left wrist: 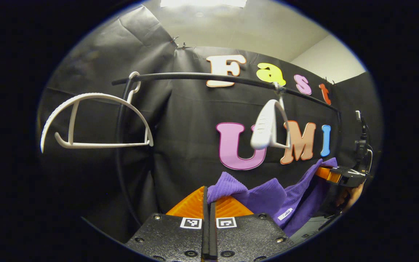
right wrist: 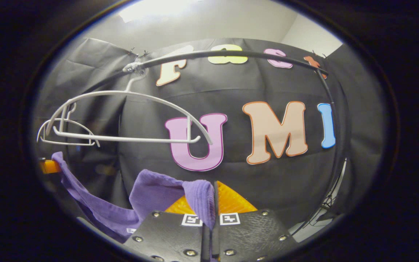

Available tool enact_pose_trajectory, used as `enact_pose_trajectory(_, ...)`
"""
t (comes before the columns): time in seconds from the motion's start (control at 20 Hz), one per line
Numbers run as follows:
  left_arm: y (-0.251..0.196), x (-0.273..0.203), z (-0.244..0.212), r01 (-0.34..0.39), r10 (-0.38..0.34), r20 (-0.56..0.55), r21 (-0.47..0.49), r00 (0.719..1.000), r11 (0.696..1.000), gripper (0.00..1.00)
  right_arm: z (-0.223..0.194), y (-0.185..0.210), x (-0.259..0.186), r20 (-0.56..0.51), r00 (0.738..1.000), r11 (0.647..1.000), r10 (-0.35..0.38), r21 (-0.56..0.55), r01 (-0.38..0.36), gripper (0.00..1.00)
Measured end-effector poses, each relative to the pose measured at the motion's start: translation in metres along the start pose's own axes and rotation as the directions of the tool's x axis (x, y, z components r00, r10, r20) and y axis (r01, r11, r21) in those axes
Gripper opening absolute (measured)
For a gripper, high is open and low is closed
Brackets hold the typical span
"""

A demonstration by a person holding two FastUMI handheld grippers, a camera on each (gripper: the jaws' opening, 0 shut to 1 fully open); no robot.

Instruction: Grasp the clothes on the hanger with both hands and then place them into the laundry hamper below.

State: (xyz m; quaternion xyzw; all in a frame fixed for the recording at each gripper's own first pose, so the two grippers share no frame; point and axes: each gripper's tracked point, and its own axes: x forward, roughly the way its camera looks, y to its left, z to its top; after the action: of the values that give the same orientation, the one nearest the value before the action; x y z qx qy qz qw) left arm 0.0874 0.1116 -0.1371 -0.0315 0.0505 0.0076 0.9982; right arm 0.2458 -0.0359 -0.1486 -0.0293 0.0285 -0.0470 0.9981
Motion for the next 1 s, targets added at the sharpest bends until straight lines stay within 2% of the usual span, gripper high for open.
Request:
enact_pose_trajectory(0.15, -0.028, -0.006, -0.004, 0.038, -0.038, 0.004, 0.002, 0.999, 0.999, 0.00, 0.013, -0.001, -0.028, 0.031, 0.999, 1.000, 0.013, -0.007, -0.012, 0.06)
enact_pose_trajectory(0.5, -0.099, -0.015, -0.019, 0.123, -0.123, 0.012, -0.068, 0.992, 0.990, 0.00, 0.021, 0.018, -0.076, 0.083, 0.996, 0.999, 0.044, -0.017, -0.043, 0.06)
enact_pose_trajectory(0.75, -0.127, -0.008, -0.012, 0.152, -0.149, 0.048, -0.076, 0.988, 0.985, 0.00, 0.030, 0.029, -0.094, 0.114, 0.992, 0.998, 0.061, 0.027, -0.065, 0.06)
enact_pose_trajectory(1.0, -0.149, 0.004, -0.011, 0.172, -0.165, 0.085, -0.083, 0.983, 0.982, 0.00, 0.020, 0.028, -0.095, 0.107, 0.993, 0.997, 0.040, 0.056, -0.046, 0.06)
